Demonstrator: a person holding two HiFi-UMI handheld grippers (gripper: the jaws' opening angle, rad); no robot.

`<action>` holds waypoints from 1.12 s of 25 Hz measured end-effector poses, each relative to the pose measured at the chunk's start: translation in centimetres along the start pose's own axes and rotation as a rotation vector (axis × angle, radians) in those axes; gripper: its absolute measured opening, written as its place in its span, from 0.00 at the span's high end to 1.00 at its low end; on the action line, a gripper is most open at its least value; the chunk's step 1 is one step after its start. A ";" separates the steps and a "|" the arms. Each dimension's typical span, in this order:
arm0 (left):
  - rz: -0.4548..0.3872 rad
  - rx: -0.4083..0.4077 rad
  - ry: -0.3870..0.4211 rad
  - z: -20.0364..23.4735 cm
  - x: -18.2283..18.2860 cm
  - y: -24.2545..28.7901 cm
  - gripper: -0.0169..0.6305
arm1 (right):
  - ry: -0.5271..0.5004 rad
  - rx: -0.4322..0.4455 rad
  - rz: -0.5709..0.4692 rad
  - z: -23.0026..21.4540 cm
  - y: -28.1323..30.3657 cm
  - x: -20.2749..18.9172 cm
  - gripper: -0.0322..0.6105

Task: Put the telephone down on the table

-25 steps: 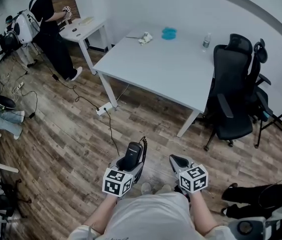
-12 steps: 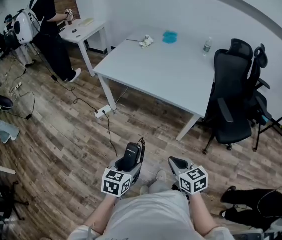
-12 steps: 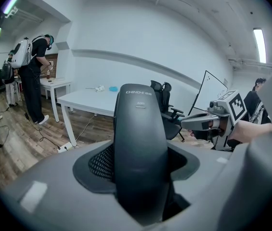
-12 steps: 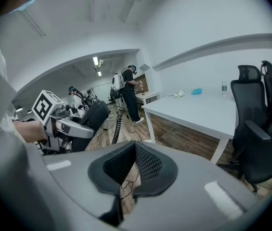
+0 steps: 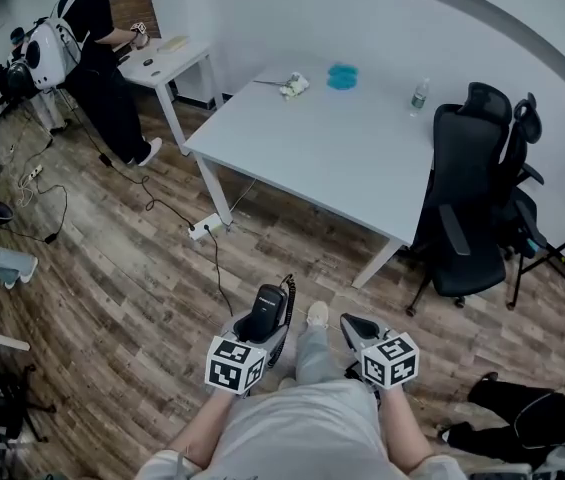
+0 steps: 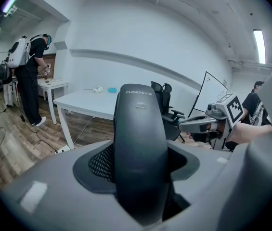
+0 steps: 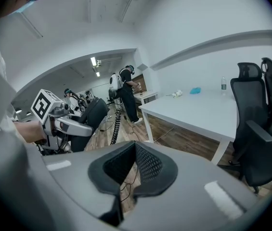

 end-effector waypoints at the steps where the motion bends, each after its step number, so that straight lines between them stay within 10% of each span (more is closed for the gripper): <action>1: 0.001 0.001 0.000 0.2 0.4 0.5 0.51 | 0.002 0.000 -0.001 -0.5 0.3 0.3 0.94; 28: 0.051 0.020 -0.035 8.6 17.6 14.9 0.52 | 0.006 0.060 0.040 -18.3 10.3 14.8 0.94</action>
Point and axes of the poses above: the fingertips, and each gripper's own axes: y forward along the fingers, z to its left, x out of its top, the point moved 3 cm from there along -y, backward along the fingers, and after that the axes turned 12 degrees about z, right-handed, at the moved point
